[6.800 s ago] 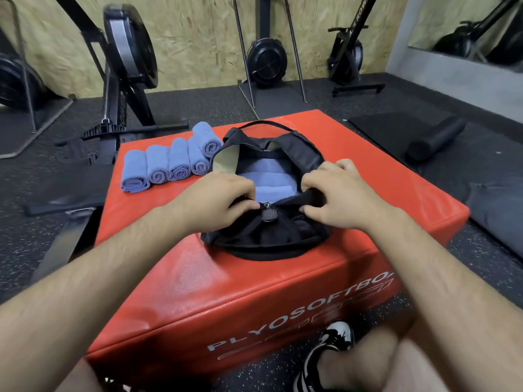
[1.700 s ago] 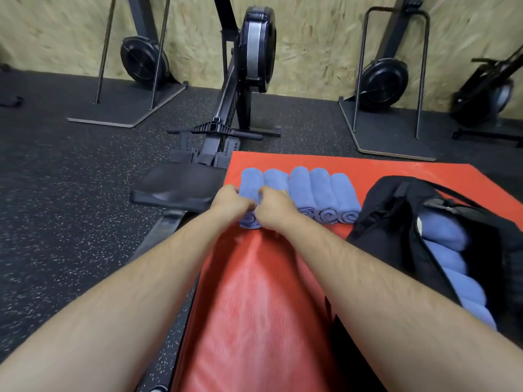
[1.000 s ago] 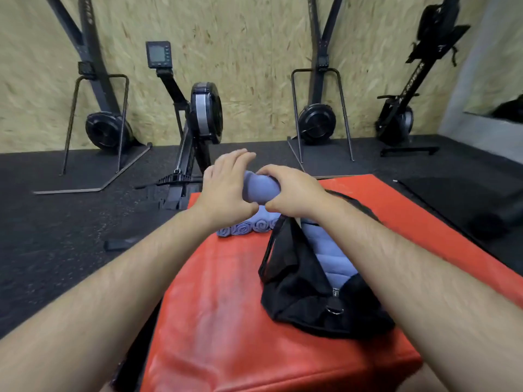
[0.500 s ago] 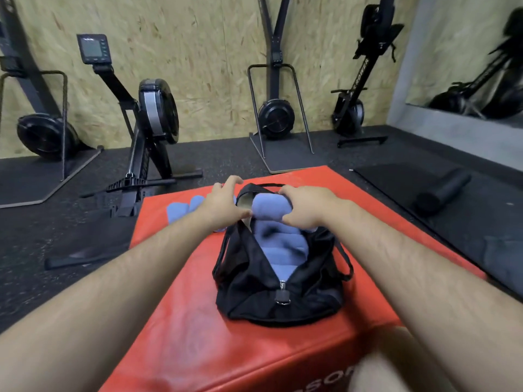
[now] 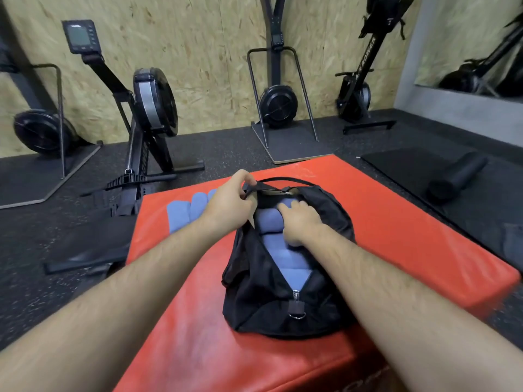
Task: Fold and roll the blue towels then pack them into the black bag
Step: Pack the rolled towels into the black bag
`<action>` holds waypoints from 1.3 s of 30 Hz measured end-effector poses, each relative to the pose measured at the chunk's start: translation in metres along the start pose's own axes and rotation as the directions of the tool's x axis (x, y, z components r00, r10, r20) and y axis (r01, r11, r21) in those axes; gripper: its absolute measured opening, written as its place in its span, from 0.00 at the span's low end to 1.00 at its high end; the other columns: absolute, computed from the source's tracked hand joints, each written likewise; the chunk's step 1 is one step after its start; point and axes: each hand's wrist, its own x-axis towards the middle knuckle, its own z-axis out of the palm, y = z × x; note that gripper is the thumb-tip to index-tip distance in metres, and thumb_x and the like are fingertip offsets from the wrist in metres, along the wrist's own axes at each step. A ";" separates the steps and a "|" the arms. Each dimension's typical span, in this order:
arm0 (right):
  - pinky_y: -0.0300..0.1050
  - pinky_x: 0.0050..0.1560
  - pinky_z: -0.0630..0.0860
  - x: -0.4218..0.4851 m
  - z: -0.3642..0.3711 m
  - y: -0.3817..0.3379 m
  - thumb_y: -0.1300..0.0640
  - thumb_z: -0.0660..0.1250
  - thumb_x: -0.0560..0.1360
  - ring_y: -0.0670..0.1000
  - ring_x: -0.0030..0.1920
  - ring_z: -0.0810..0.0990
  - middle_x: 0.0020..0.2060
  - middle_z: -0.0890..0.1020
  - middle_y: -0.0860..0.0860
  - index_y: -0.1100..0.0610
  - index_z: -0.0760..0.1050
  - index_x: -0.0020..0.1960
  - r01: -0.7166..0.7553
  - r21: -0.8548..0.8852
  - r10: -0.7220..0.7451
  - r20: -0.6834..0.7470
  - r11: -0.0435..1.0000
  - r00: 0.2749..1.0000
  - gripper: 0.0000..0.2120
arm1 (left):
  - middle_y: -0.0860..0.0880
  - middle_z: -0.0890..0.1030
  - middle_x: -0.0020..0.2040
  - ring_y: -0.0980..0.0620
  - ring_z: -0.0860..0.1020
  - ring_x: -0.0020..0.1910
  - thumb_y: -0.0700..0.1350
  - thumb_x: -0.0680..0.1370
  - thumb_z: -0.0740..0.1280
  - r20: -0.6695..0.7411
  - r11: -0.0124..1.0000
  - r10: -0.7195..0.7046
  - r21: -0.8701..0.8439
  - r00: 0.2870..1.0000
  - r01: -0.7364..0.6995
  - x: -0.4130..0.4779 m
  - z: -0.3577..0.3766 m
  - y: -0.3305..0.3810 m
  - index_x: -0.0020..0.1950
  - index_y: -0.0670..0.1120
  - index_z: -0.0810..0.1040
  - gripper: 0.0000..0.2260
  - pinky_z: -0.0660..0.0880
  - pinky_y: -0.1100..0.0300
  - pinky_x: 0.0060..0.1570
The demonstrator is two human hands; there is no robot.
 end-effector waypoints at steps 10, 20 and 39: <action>0.52 0.63 0.69 -0.006 -0.008 -0.005 0.56 0.67 0.73 0.59 0.66 0.65 0.63 0.67 0.57 0.57 0.66 0.65 -0.021 0.093 0.025 -0.045 0.995 0.999 0.22 | 0.53 0.75 0.41 0.57 0.72 0.38 0.39 0.77 0.64 0.009 1.000 0.006 0.028 1.000 -0.007 -0.012 0.012 -0.020 0.56 0.50 0.76 0.11 0.65 0.73 0.33; 0.54 0.54 0.71 -0.040 -0.072 -0.045 0.52 0.58 0.81 0.59 0.59 0.73 0.57 0.77 0.56 0.57 0.73 0.62 0.229 0.046 -0.180 -0.477 0.972 0.860 0.14 | 0.49 0.82 0.45 0.48 0.78 0.46 0.46 0.80 0.64 -0.085 0.999 0.029 0.048 0.996 -0.025 -0.018 -0.004 -0.026 0.57 0.49 0.79 0.08 0.71 0.56 0.45; 0.50 0.59 0.72 0.095 0.002 -0.234 0.59 0.64 0.77 0.57 0.65 0.74 0.63 0.76 0.56 0.57 0.71 0.65 0.351 0.026 -0.350 -0.034 0.936 0.936 0.17 | 0.39 0.77 0.66 0.39 0.74 0.66 0.48 0.80 0.64 -0.035 0.864 -0.425 0.283 0.904 0.417 0.018 -0.052 -0.237 0.73 0.45 0.70 0.21 0.71 0.51 0.61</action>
